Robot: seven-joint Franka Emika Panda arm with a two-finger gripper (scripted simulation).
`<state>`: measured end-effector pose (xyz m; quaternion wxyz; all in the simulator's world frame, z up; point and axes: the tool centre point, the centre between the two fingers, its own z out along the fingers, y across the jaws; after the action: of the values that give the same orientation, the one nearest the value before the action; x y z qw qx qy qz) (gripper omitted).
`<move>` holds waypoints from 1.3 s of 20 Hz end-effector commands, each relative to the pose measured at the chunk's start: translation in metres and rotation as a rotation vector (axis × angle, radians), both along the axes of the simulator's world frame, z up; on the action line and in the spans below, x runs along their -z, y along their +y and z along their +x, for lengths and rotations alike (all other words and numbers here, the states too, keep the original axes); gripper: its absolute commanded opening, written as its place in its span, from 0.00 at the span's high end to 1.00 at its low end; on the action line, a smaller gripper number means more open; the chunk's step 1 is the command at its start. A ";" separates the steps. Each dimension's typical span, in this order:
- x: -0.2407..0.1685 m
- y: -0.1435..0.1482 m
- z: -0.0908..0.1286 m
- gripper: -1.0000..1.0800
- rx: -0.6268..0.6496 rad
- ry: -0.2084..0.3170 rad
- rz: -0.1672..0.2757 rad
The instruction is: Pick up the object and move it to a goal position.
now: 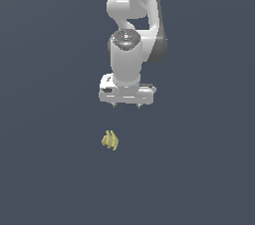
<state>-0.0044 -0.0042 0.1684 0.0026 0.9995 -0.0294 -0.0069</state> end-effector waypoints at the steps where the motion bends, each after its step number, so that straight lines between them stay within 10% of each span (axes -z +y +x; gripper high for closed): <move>1: 0.000 0.000 0.000 0.04 0.000 0.000 0.000; 26: -0.004 0.009 0.024 0.04 -0.003 -0.027 0.012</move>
<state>0.0158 0.0085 0.1759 -0.0036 0.9998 -0.0203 0.0069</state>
